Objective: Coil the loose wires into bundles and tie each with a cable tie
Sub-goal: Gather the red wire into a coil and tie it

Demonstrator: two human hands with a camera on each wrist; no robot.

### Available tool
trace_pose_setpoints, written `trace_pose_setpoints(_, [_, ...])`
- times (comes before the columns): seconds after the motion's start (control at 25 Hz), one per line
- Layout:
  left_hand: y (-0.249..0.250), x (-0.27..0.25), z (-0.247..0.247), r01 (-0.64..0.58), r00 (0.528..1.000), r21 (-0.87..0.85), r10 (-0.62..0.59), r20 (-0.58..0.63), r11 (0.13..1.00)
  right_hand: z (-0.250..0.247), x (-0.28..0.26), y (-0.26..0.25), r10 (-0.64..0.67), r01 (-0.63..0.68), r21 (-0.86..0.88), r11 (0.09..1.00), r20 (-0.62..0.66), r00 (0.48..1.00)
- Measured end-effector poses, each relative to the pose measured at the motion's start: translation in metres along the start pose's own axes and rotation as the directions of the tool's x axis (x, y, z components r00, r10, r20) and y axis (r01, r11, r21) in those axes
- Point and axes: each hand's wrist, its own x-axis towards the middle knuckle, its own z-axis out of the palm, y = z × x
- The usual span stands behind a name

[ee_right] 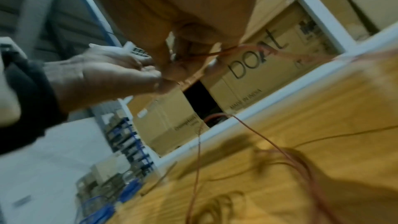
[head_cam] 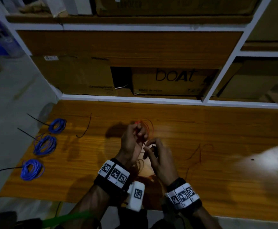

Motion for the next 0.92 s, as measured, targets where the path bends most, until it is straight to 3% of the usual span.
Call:
trace_pose_setpoints(0.2, [0.038,0.016,-0.020,0.043,0.995,-0.122,-0.032,0.096,0.992,0.009,0.003,0.016,-0.047,0.065,-0.061,0.996,0.257,0.965])
trace_pose_setpoints(0.44, [0.058,0.026,-0.063,0.159,0.955,0.001,-0.154,0.253,0.987,-0.016,0.027,0.046,0.156,-0.123,-0.105,0.987,0.418,0.895])
trace_pose_setpoints(0.52, [0.060,0.023,-0.072,0.222,0.918,0.058,-0.229,0.324,0.973,-0.022,0.038,0.053,0.212,-0.147,-0.189,0.971,0.391,0.896])
trace_pose_setpoints(0.64, [0.065,0.016,-0.082,0.290,0.856,0.227,-0.358,0.373,0.930,-0.033,0.055,0.055,0.347,-0.301,-0.279,0.912,0.130,0.929])
trace_pose_setpoints(0.72, [0.063,0.005,-0.087,0.202,0.827,0.406,-0.377,0.418,0.891,-0.035,0.067,0.045,0.497,-0.481,-0.191,0.856,0.042,0.867])
trace_pose_setpoints(0.8, [0.058,-0.006,-0.088,0.124,0.753,0.589,-0.462,0.469,0.799,-0.032,0.087,0.032,0.656,-0.644,-0.135,0.753,0.065,0.752])
trace_pose_setpoints(0.88, [0.047,-0.011,-0.085,0.061,0.699,0.712,-0.539,0.470,0.700,-0.028,0.104,0.018,0.713,-0.697,-0.162,0.698,0.069,0.698])
trace_pose_setpoints(0.92, [0.041,-0.010,-0.083,0.041,0.702,0.741,-0.547,0.455,0.670,-0.027,0.110,0.011,0.717,-0.699,-0.167,0.695,0.086,0.692])
